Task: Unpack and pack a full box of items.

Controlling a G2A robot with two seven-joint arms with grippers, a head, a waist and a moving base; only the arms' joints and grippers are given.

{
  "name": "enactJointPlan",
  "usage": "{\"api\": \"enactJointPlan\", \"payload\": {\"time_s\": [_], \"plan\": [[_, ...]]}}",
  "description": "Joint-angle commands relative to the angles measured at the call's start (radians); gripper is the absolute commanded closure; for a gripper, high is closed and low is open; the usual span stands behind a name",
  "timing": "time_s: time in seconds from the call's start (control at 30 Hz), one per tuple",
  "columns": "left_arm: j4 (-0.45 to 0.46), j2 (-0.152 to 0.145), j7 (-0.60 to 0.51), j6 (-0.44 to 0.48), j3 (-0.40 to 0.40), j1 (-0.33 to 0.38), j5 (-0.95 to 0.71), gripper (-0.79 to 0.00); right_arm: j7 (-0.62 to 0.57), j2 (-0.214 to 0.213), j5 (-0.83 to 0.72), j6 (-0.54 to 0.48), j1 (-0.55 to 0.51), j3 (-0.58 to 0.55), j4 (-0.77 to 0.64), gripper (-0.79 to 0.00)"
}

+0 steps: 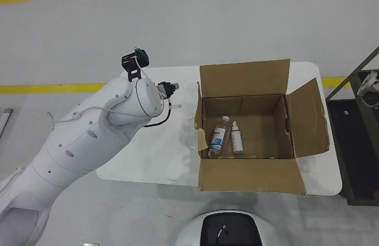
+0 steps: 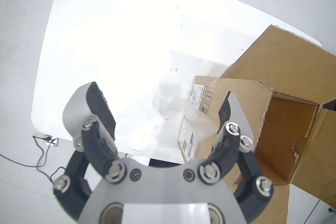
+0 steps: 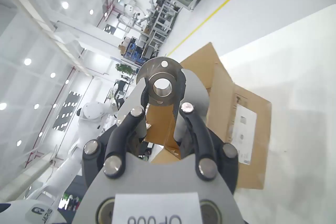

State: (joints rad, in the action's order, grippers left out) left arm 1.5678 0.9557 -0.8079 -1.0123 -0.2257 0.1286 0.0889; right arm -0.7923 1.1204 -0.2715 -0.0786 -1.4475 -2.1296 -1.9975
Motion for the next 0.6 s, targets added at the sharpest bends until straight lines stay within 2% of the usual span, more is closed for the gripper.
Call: {"api": "enactJointPlan", "payload": {"time_s": [0.0,0.13,0.33,0.57], "plan": [[0.0,0.0,0.0,0.0,0.0,0.0,0.0,-0.785,-0.011,-0.004,0.017,0.018,0.02,0.044,-0.031,0.0],[0.0,0.0,0.0,0.0,0.0,0.0,0.0,-0.785,-0.03,-0.014,0.158,0.116,0.067,0.184,-0.104,0.0],[0.0,0.0,0.0,0.0,0.0,0.0,0.0,-0.785,-0.024,-0.023,0.406,0.322,0.171,0.449,-0.181,0.0],[0.0,0.0,0.0,0.0,0.0,0.0,0.0,-0.785,0.025,-0.021,0.733,0.505,0.269,0.725,-0.162,0.0]]}}
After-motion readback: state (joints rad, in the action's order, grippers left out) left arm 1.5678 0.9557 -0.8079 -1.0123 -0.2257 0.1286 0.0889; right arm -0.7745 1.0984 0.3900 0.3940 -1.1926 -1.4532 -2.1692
